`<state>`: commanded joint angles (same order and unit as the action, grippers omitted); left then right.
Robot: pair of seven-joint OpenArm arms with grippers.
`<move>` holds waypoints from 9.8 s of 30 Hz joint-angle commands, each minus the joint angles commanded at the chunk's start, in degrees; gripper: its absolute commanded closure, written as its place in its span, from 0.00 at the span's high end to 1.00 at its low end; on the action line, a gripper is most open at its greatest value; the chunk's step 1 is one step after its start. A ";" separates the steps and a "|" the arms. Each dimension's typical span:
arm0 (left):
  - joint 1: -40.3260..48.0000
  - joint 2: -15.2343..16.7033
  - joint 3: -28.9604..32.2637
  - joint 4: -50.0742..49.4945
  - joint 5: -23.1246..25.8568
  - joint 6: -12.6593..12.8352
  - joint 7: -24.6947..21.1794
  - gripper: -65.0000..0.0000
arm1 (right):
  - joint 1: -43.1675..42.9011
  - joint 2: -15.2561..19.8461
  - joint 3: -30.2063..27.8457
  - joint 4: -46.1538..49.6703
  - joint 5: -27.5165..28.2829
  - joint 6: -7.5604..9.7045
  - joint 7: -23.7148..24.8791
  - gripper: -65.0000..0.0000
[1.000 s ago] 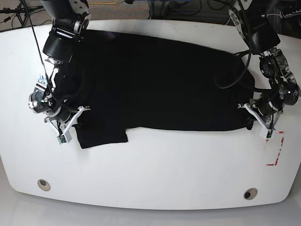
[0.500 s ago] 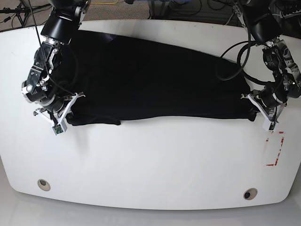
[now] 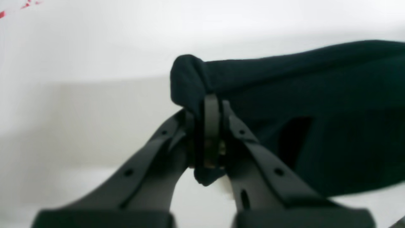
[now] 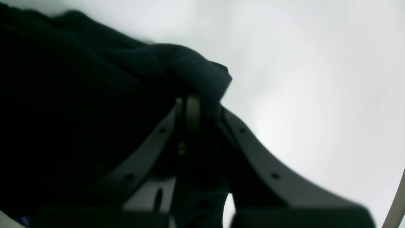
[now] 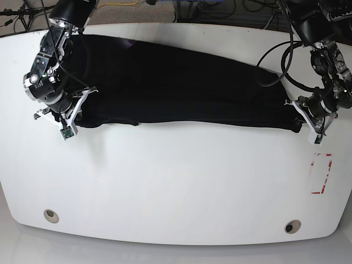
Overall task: Fold the T-shirt properly
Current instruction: 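Fold the held shirt edge with both grippers over the shirt body, then open both grippers and release the folded shirt edge, then grasp the folded strip's edge with both grippers, then fold the strip edge over with both grippers to narrow it, then adjust the strip end with the right gripper and reposition the left gripper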
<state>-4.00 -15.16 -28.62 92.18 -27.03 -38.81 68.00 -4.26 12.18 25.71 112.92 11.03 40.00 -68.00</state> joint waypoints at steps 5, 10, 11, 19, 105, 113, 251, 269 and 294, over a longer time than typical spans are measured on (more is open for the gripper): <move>2.20 -1.85 0.09 -0.09 -0.09 -0.62 0.00 0.00 | -4.13 -0.09 0.00 0.00 0.00 0.00 0.00 0.00; 5.01 -2.46 0.09 0.00 -0.09 -0.70 0.00 0.00 | -7.82 -1.32 0.00 0.00 0.09 0.00 0.00 0.00; 5.45 -3.08 0.09 0.00 -0.09 -0.70 0.00 0.00 | -8.44 -1.58 0.00 0.09 0.00 0.00 0.00 0.01; 8.00 -4.22 0.09 -0.09 -0.09 -0.70 0.00 0.00 | -11.60 -2.11 0.00 0.09 0.00 0.00 0.00 0.10; 1.05 3.96 6.68 -1.85 12.04 -0.70 1.05 0.30 | 3.87 2.99 -5.54 -25.85 -2.64 0.00 17.32 0.14; -2.64 3.78 6.77 -1.85 11.96 -0.70 1.32 0.30 | 5.89 0.09 -5.27 -12.13 -2.90 0.00 8.70 0.34; 2.11 1.32 6.24 -1.58 11.78 -0.70 1.14 0.30 | -11.78 8.53 -5.01 -0.70 22.59 0.00 -2.90 0.11; 2.20 1.23 6.24 -2.11 12.13 -0.70 1.05 0.30 | -9.76 4.84 -7.38 -13.36 5.01 0.00 10.11 0.15; -2.55 -1.14 6.33 -14.86 11.87 -0.70 -6.24 0.30 | -0.18 3.16 -12.13 -22.68 -1.41 0.00 15.56 0.14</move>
<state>-6.55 -16.31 -22.29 77.32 -15.16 -39.52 61.76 -4.44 15.34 13.58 90.24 9.63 40.00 -52.44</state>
